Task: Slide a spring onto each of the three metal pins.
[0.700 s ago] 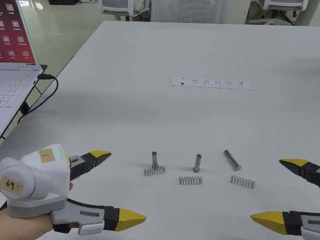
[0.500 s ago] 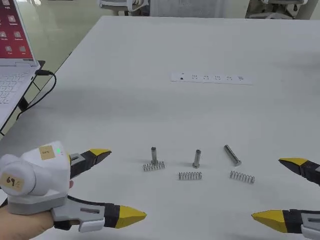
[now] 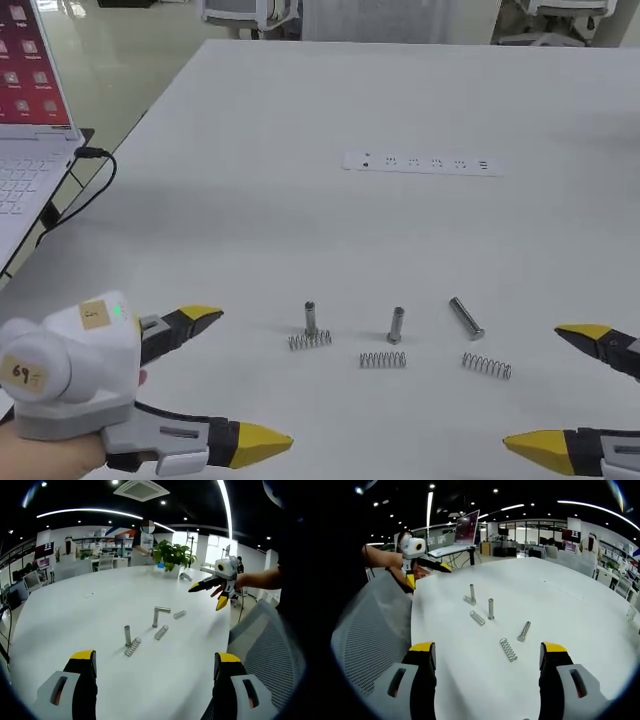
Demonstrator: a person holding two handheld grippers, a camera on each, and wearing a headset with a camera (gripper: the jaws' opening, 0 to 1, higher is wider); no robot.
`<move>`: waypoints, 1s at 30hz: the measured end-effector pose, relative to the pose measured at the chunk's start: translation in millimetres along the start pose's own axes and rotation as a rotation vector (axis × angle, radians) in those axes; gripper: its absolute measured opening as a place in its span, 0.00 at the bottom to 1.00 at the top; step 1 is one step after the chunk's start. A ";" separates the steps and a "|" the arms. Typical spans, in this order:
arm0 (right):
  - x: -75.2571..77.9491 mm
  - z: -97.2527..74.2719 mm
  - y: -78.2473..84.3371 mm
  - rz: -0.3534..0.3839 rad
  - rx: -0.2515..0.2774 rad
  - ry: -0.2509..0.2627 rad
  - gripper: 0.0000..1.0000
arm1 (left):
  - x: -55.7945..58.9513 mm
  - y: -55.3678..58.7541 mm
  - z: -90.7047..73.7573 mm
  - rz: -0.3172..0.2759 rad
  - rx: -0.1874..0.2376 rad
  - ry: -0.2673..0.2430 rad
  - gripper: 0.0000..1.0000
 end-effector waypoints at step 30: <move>0.9 -1.8 4.5 0.009 -0.022 0.013 0.83 | 3.1 3.7 -1.1 -0.003 -0.008 0.006 0.94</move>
Point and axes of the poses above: the centre of the closed fingertips' face, and the gripper's own axes: z roughly forward along the fingers, x roughly to its right, y roughly out of its underside, the point moved 7 cm from there along -z, roughly backward along the fingers, and after that the axes turned 14 degrees about z, right-handed, at the moved point
